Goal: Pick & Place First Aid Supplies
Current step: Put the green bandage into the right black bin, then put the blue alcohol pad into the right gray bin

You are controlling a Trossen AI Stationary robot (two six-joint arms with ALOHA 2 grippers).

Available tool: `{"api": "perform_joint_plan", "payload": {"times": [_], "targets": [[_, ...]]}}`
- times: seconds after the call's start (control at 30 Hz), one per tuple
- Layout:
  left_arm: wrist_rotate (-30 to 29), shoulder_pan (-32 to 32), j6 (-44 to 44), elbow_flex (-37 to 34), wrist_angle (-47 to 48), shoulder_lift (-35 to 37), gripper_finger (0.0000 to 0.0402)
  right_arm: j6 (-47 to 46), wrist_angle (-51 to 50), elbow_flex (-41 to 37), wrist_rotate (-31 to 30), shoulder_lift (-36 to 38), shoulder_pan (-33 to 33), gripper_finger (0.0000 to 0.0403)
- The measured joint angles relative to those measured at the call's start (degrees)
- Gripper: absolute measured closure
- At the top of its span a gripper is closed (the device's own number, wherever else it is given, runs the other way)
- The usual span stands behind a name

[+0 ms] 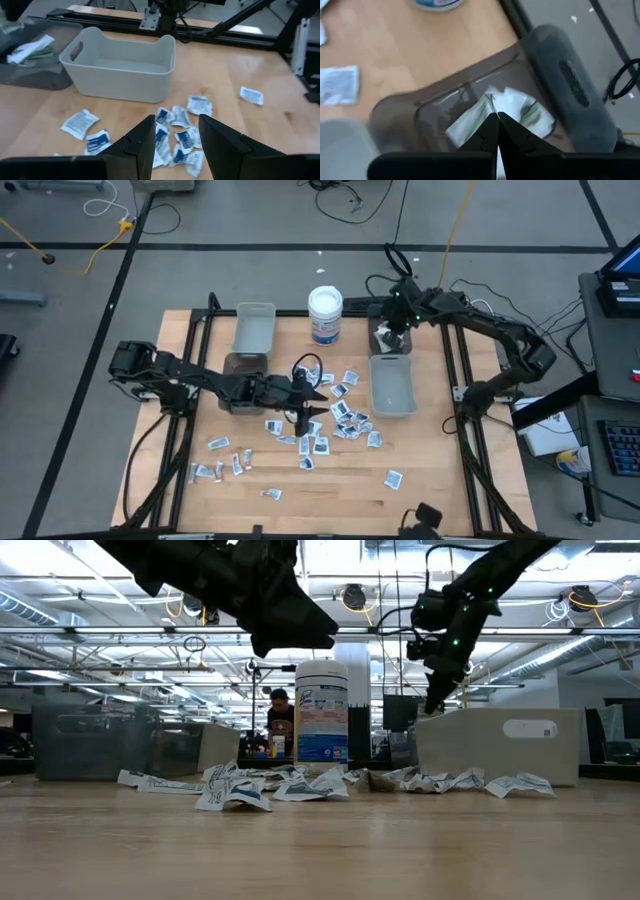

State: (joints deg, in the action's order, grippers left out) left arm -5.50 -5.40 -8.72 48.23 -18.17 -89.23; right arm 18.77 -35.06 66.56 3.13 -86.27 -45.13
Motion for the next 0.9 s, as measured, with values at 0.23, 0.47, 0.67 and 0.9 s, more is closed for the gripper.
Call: {"api": "perform_joint_plan", "payload": {"times": [0.23, 0.47, 0.67, 0.9], "targets": [[-0.09, 0.20, 1.57, 0.00, 0.32, 0.00, 0.0247, 0.38, 0.51, 0.14, 1.64, -6.63, -0.56, 0.0403], [-0.13, 0.29, 2.41, 0.00, 0.48, 0.00, 0.0247, 0.57, 2.14, 0.14, 0.71, -9.50, -0.56, 0.0398], [-0.10, 0.29, 2.28, 0.00, 0.73, 0.00, 0.0247, 0.38, 2.53, 0.14, -1.56, -6.20, -0.56, 0.0340], [-0.10, 0.29, 2.15, 0.00, 0.87, 0.00, 0.0247, -0.05, 3.43, 0.14, -1.63, -1.12, -0.09, 0.0231]]}}
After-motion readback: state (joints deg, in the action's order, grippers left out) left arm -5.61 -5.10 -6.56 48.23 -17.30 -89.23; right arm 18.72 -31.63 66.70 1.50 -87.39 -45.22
